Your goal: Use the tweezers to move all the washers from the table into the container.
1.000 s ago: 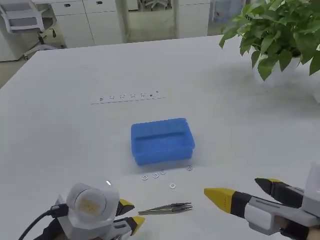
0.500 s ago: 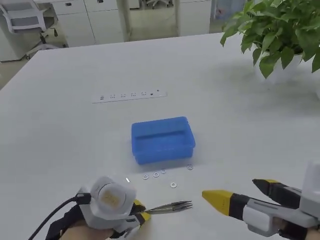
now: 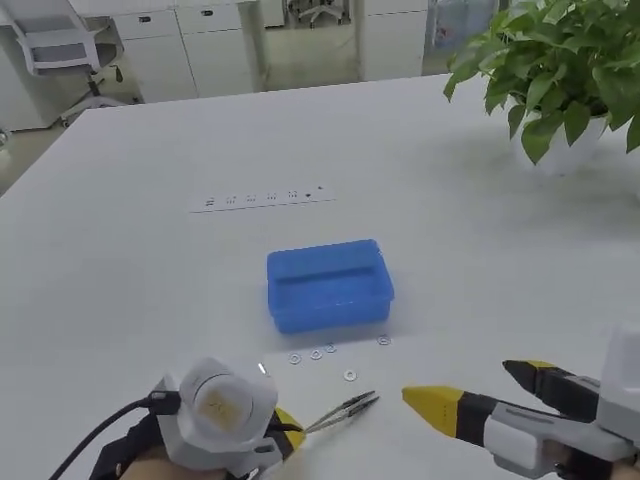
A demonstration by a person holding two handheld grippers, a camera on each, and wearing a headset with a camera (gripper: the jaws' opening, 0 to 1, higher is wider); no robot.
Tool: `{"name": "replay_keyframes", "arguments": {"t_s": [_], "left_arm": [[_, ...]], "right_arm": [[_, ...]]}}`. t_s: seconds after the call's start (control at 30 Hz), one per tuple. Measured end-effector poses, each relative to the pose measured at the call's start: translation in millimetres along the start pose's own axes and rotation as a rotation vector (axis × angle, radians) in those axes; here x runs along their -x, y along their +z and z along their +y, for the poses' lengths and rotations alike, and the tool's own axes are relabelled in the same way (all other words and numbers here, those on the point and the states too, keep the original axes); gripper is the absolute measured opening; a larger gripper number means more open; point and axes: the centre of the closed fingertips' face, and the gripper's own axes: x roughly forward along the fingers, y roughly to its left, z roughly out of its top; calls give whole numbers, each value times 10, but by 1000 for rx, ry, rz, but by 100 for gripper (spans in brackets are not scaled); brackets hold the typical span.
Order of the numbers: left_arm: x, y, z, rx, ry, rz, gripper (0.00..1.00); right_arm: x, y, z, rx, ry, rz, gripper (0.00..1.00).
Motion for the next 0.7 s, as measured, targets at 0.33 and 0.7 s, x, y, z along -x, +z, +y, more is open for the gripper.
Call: {"name": "replay_keyframes", "arguments": {"t_s": [0.33, 0.7], "left_arm": [[311, 329, 3, 11, -8, -89, 0], [555, 579, 15, -6, -23, -158, 0]], "right_arm": [[-209, -224, 328, 85, 161, 114, 61], [-445, -306, 624, 295, 245, 182, 30]]}}
